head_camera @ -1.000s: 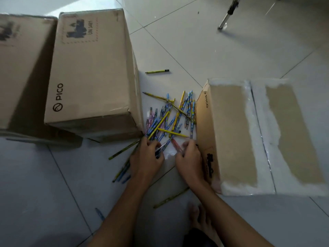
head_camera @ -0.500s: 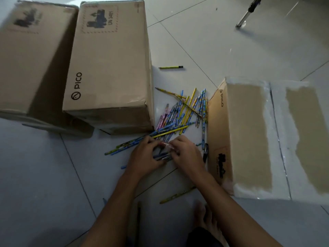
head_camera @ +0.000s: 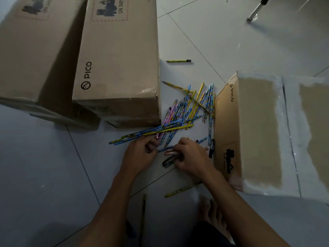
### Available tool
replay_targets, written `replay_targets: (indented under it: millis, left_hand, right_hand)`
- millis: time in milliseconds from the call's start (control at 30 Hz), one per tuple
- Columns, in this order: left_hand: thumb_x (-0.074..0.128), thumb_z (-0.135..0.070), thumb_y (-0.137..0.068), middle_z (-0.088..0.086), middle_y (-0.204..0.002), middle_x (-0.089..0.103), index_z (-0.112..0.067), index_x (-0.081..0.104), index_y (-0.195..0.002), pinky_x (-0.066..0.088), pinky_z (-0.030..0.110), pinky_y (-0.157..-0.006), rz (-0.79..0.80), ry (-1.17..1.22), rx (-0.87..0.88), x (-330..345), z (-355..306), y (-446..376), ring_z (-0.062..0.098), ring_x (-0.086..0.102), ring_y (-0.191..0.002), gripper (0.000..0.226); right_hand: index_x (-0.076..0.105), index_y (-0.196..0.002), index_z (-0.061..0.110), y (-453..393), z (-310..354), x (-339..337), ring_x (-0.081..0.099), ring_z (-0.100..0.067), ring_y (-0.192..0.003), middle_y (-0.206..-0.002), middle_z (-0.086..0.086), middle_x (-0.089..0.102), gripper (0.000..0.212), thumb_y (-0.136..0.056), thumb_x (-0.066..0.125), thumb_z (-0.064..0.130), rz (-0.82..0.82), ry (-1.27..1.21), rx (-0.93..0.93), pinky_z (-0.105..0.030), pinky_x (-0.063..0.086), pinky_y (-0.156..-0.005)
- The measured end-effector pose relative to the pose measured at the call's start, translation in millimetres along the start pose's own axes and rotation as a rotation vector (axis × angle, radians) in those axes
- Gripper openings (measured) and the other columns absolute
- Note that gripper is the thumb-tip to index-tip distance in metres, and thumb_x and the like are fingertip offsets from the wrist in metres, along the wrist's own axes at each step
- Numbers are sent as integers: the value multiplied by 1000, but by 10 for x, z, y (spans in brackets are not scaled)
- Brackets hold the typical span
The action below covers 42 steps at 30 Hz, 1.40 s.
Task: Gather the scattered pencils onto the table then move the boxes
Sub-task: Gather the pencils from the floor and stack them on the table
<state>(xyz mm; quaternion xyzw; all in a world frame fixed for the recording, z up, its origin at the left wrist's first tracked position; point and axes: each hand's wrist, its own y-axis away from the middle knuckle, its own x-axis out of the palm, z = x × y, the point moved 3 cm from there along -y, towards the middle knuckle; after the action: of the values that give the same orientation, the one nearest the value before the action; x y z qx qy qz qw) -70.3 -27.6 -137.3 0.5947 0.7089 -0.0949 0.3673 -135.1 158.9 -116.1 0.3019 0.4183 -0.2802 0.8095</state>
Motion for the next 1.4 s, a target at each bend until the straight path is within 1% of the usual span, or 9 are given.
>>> replay_targets:
  millis: [267, 367, 500, 633, 700, 800, 900, 1133, 1400]
  left_hand:
    - [73, -11, -81, -9, -77, 66, -30, 73, -89, 52, 30, -65, -29, 90, 5, 18, -49, -38, 9, 61, -72, 21]
    - [73, -9, -83, -3, -75, 67, -25, 74, -89, 51, 31, -64, -68, 141, 6, -6, -100, -83, 15, 61, -71, 17]
    - [72, -10, -84, -2, -72, 62, -27, 72, -89, 50, 31, -63, -77, 174, 40, 18, -252, -152, 11, 56, -66, 17]
    - [70, -15, -83, -6, -69, 62, -28, 71, -88, 49, 28, -62, 10, 170, 60, 228, -499, -209, 6, 55, -62, 14]
    - [68, -18, -85, -13, -65, 61, -30, 71, -87, 48, 25, -62, 47, 153, 73, 353, -663, -203, 1, 56, -61, 13]
    - [63, -16, -87, -16, -68, 64, -28, 73, -87, 50, 21, -61, 118, 68, 119, 539, -875, -177, -1, 59, -64, 16]
    - [62, -15, -85, -9, -69, 70, -27, 76, -90, 56, 31, -62, 236, 72, 127, 747, -996, -173, 5, 65, -64, 18]
    - [67, -16, -85, -4, -75, 72, -28, 75, -93, 60, 35, -65, 259, 46, 122, 922, -1086, -160, 15, 68, -67, 16]
    - [60, -9, -86, -3, -66, 68, -28, 72, -87, 57, 46, -57, 207, 89, 82, 822, -952, -152, 19, 64, -55, 23]
  right_hand:
    - [72, -97, 18, -111, 90, -94, 57, -28, -91, -92, -5, 60, 16, -83, 65, 21, 60, 90, -3, -34, 38, -67]
    - [60, -80, 19, -80, 65, -211, 50, -26, -78, -79, 0, 46, 7, -87, 60, 21, -92, -9, 56, -34, 33, -60]
    - [28, -71, 30, 25, 32, -368, 38, -19, -65, -69, 5, 37, 33, -96, 48, 19, -317, -255, 248, -36, 23, -55]
    - [43, -88, 15, 207, -52, -325, 51, -32, -65, -69, -6, 51, 9, -92, 41, 22, -518, -534, 497, -43, 36, -58]
    - [45, -99, 16, 322, -102, -222, 54, -34, -68, -74, -9, 56, 14, -89, 39, 25, -566, -574, 584, -44, 43, -60]
    - [47, -119, 18, 460, -164, -108, 61, -37, -89, -102, -19, 65, 32, -90, 38, 25, -560, -567, 654, -43, 49, -74]
    - [50, -118, 11, 578, -170, -50, 57, -38, -99, -107, -19, 57, 43, -89, 29, 35, -545, -471, 641, -46, 47, -82]
    - [46, -107, 18, 746, -369, 31, 54, -33, -81, -100, -4, 38, 15, -93, 40, 17, -458, -197, 592, -50, 49, -68]
    - [46, -109, 21, 690, -481, -85, 47, -23, -76, -105, 1, 32, 14, -99, 43, 12, -425, -81, 544, -39, 44, -62]
